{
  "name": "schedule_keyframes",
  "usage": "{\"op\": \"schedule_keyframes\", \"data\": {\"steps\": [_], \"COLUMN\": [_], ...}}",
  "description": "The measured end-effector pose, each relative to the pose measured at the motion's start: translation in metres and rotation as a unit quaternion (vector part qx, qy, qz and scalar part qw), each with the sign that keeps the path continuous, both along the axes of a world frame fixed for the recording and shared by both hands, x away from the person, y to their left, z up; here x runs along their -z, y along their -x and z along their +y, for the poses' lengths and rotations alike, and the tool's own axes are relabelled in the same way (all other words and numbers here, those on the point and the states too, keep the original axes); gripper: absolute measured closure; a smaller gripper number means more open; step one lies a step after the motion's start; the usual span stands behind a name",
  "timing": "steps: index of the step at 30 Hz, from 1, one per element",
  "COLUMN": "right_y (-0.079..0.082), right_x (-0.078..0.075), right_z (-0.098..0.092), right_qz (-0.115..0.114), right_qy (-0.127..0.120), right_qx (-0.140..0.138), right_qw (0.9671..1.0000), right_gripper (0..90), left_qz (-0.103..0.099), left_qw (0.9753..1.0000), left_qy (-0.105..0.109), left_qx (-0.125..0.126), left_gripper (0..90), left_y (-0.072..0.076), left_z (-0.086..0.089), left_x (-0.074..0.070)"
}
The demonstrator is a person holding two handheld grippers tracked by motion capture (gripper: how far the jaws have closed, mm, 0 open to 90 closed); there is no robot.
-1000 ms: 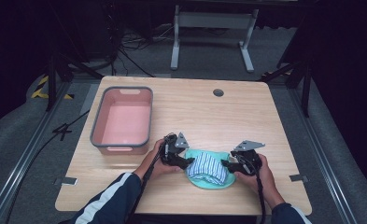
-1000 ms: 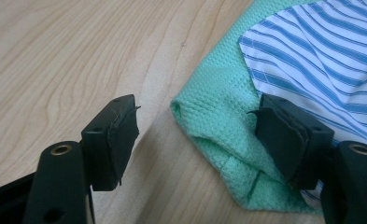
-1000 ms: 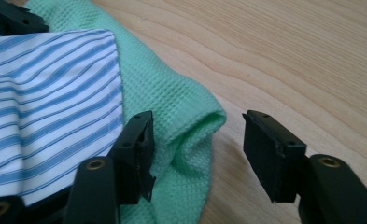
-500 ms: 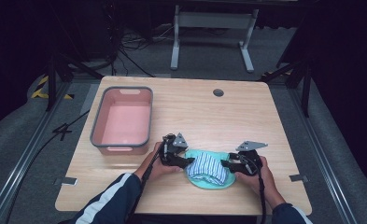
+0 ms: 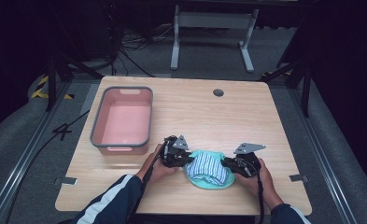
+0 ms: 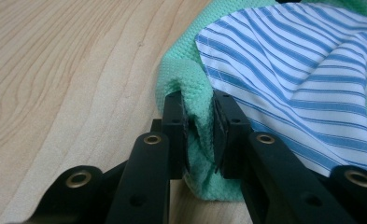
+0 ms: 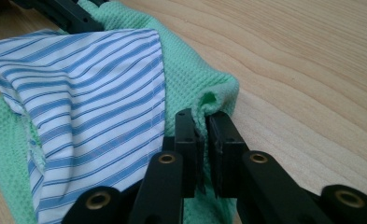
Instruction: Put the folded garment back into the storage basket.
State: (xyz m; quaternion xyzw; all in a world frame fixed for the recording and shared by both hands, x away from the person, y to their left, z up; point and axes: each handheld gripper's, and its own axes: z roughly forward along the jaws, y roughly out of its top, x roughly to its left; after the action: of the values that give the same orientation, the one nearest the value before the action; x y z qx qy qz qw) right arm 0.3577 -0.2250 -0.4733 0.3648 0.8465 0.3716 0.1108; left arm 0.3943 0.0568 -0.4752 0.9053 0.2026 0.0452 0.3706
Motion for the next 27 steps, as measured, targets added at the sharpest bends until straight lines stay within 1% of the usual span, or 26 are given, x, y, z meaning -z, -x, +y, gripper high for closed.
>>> {"op": "schedule_keyframes", "data": {"steps": [1, 2, 5, 8, 10, 13, 16, 17, 18, 23, 27], "right_y": [0.000, 0.000, -0.001, 0.000, 0.001, 0.001, 0.001, 0.001, 0.001, 0.005, 0.005], "right_x": [0.000, -0.001, -0.001, -0.002, -0.002, -0.004, -0.006, -0.007, -0.008, -0.013, -0.015], "right_z": [0.000, -0.001, -0.002, -0.003, -0.003, -0.004, -0.005, -0.005, -0.006, -0.005, -0.003], "right_qz": [-0.001, -0.002, -0.001, -0.002, -0.001, -0.002, -0.001, -0.005, -0.004, -0.014, -0.017], "right_qy": [0.001, 0.001, -0.003, -0.003, -0.002, -0.006, -0.008, -0.009, -0.016, -0.013, -0.014], "right_qx": [-0.001, -0.003, -0.002, -0.001, 0.000, -0.001, -0.002, -0.002, -0.001, -0.004, -0.007], "right_qw": [1.0000, 1.0000, 1.0000, 1.0000, 1.0000, 1.0000, 1.0000, 1.0000, 0.9999, 0.9998, 0.9997], "right_gripper": [84.3, 85.3, 86.6, 86.8, 86.8, 86.9, 87.0, 87.1, 87.1, 87.2, 87.3], "left_qz": [0.001, 0.001, 0.004, 0.000, -0.006, -0.010, -0.012, -0.012, -0.013, -0.026, -0.028], "left_qw": [1.0000, 1.0000, 1.0000, 1.0000, 1.0000, 0.9999, 0.9998, 0.9999, 0.9999, 0.9995, 0.9995], "left_qy": [-0.003, 0.002, 0.005, 0.004, -0.001, -0.009, -0.011, -0.009, -0.005, -0.018, -0.014], "left_qx": [-0.001, -0.002, -0.006, -0.006, -0.004, 0.006, 0.010, 0.006, 0.004, 0.009, 0.008], "left_gripper": [78.1, 79.2, 83.2, 84.3, 84.4, 84.5, 84.7, 84.9, 84.9, 84.9, 84.9], "left_y": [0.000, 0.000, -0.001, 0.000, 0.001, 0.001, 0.000, 0.001, 0.001, 0.004, 0.003], "left_z": [0.000, 0.000, 0.001, 0.001, -0.001, -0.001, 0.000, 0.000, 0.001, 0.001, 0.001], "left_x": [-0.001, -0.001, -0.002, -0.003, -0.004, -0.005, -0.007, -0.007, -0.008, -0.014, -0.018]}}
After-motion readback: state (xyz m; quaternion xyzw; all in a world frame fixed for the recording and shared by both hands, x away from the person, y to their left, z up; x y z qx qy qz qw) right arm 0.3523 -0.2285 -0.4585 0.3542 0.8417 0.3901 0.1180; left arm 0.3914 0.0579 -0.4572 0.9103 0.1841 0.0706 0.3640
